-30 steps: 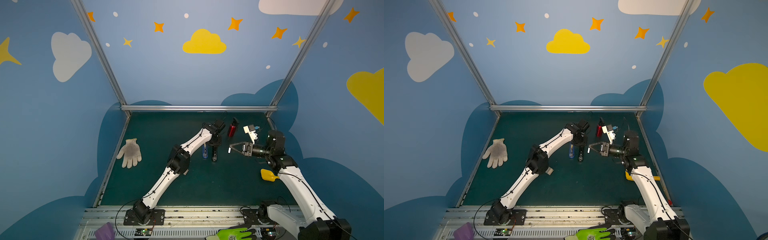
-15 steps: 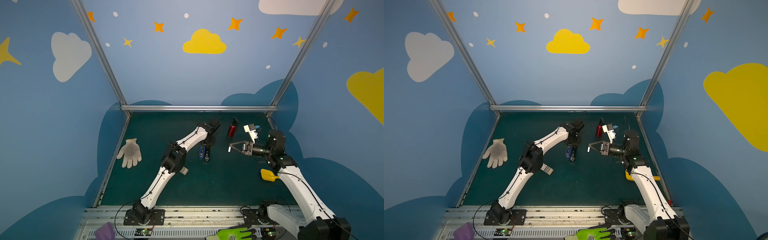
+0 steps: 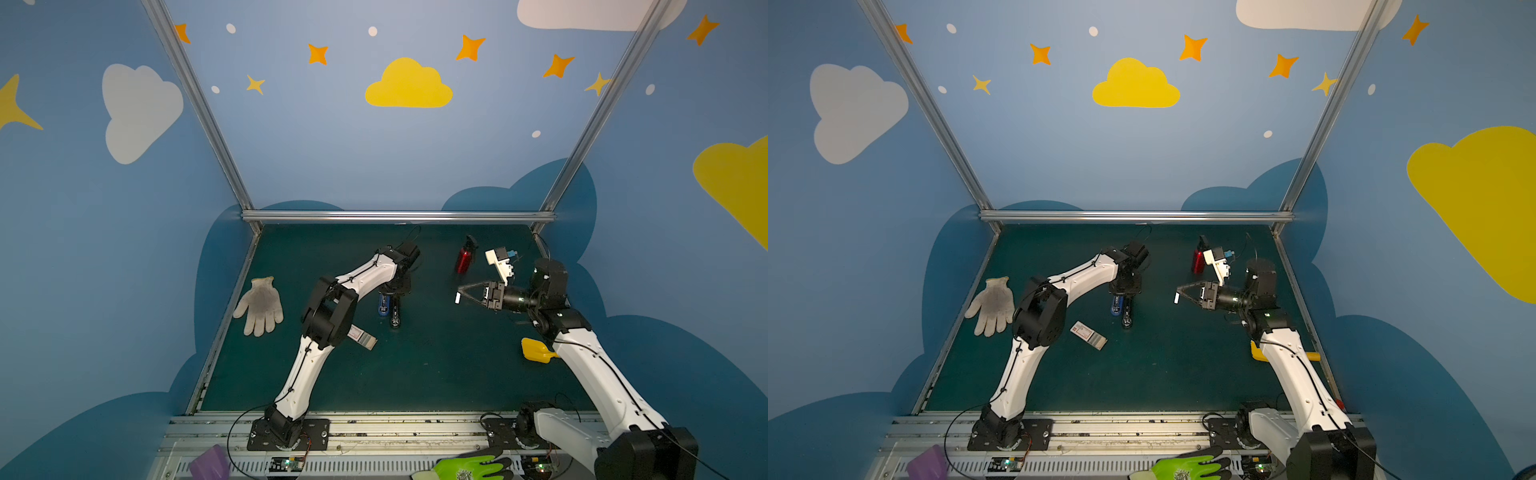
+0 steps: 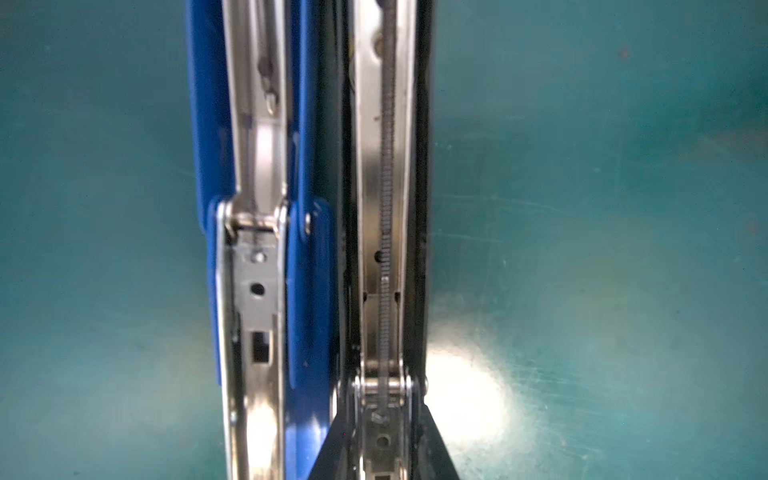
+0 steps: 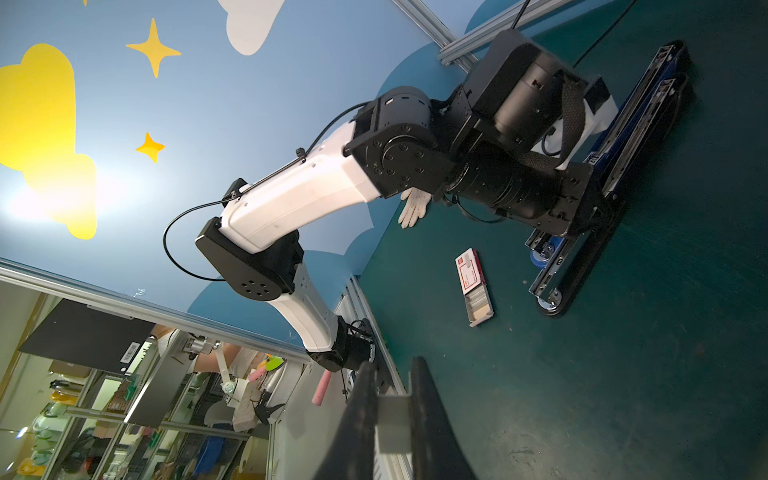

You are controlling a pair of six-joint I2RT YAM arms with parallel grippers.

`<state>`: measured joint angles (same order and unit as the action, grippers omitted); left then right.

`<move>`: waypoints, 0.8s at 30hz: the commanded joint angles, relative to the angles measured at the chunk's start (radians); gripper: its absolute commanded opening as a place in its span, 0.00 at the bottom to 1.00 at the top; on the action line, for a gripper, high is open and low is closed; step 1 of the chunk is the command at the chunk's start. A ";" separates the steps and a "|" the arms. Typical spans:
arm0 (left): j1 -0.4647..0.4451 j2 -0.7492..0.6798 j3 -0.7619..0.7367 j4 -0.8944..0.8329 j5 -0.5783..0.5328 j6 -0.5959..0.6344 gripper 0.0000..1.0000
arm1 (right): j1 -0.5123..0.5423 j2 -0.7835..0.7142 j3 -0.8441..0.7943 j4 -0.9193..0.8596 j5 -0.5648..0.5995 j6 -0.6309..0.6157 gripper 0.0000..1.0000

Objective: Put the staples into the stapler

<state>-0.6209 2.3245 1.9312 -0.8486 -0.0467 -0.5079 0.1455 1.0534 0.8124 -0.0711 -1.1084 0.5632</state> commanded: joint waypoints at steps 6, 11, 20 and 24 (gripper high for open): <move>-0.096 0.130 0.080 -0.035 0.223 -0.093 0.26 | -0.006 -0.010 -0.014 -0.010 0.004 -0.026 0.14; -0.109 0.126 0.085 -0.019 0.306 -0.114 0.44 | -0.009 -0.009 -0.020 -0.005 0.004 -0.028 0.14; -0.127 0.042 -0.001 0.035 0.357 -0.130 0.44 | -0.017 0.001 -0.022 -0.023 0.032 -0.045 0.14; -0.120 -0.082 -0.128 0.070 0.288 -0.115 0.44 | -0.018 0.011 -0.021 -0.064 0.097 -0.073 0.14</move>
<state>-0.7349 2.2940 1.8782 -0.7837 0.2539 -0.6266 0.1322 1.0561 0.7979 -0.1032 -1.0607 0.5243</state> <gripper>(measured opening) 0.438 0.138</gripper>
